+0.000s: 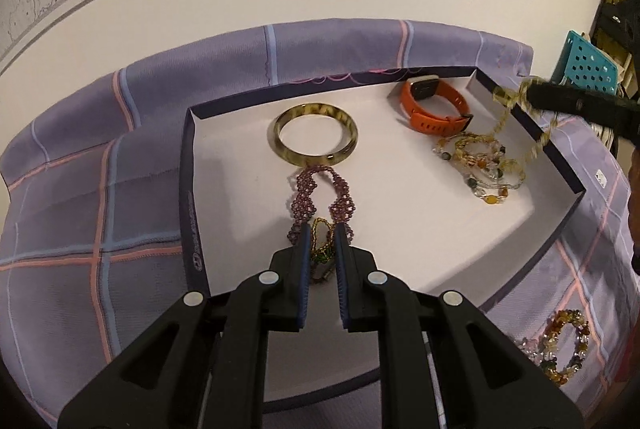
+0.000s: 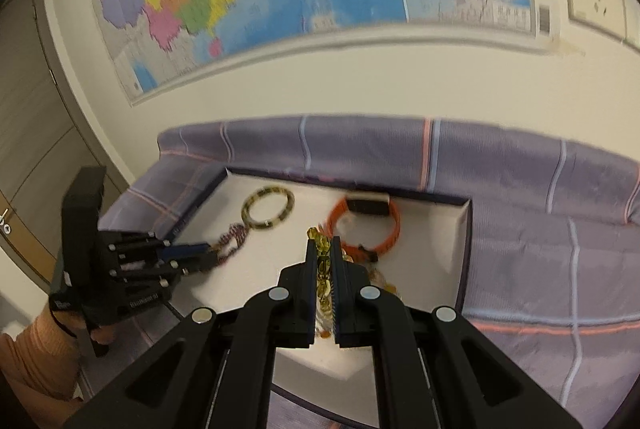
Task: Organize jewelry
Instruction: 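Carry the gold ring and gold chain into the tray and open both grippers, then move both open grippers back to the green ring and chip bracelet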
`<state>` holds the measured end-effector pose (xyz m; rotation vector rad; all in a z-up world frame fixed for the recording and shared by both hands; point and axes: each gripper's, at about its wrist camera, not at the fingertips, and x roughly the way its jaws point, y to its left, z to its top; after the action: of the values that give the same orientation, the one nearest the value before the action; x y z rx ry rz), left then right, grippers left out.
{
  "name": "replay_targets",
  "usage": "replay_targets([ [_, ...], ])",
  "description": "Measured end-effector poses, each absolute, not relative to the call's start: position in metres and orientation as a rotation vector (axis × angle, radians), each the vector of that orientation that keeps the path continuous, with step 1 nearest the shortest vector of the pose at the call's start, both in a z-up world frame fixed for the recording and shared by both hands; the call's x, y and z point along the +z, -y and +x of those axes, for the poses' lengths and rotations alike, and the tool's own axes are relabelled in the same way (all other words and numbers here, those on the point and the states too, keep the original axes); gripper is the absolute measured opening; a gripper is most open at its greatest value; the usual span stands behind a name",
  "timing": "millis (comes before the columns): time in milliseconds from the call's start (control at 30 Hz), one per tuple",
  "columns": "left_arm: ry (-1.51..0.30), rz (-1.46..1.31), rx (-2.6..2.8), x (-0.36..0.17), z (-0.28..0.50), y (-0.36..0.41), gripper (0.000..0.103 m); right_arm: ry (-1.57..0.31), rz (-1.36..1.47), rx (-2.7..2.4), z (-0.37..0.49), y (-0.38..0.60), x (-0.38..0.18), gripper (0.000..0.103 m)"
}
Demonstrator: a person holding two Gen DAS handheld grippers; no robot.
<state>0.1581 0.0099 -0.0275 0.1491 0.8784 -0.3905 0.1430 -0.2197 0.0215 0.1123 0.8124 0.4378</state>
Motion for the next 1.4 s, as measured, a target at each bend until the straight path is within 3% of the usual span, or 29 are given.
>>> replay_targets([
  [267,-0.877,0.151,-0.376,-0.027,0.159,-0.006,0.015,-0.903,0.109,0.427,0.148,0.214,-0.009,0.007],
  [333,-0.877,0.156,-0.377,-0.027,0.158,-0.005,0.018,-0.921,0.112,0.416,0.149,0.214,-0.014,0.010],
  [433,-0.882,0.166,-0.368,-0.025,0.156,-0.003,0.027,-0.931,0.124,0.394,0.148,0.216,-0.017,0.024],
  [567,-0.847,0.157,-0.357,-0.013,0.147,-0.007,0.038,-0.888,0.149,0.386,0.136,0.225,-0.005,0.026],
  [767,-0.755,0.156,-0.360,0.014,0.109,-0.018,0.044,-0.830,0.130,0.417,0.096,0.233,0.016,0.031],
  [900,-0.730,0.166,-0.394,0.019,0.079,-0.024,0.045,-0.856,0.085,0.477,0.060,0.224,0.011,0.039],
  [1400,-0.812,0.167,-0.489,-0.020,-0.004,-0.029,0.047,-0.947,0.050,0.489,0.001,0.208,-0.024,0.040],
])
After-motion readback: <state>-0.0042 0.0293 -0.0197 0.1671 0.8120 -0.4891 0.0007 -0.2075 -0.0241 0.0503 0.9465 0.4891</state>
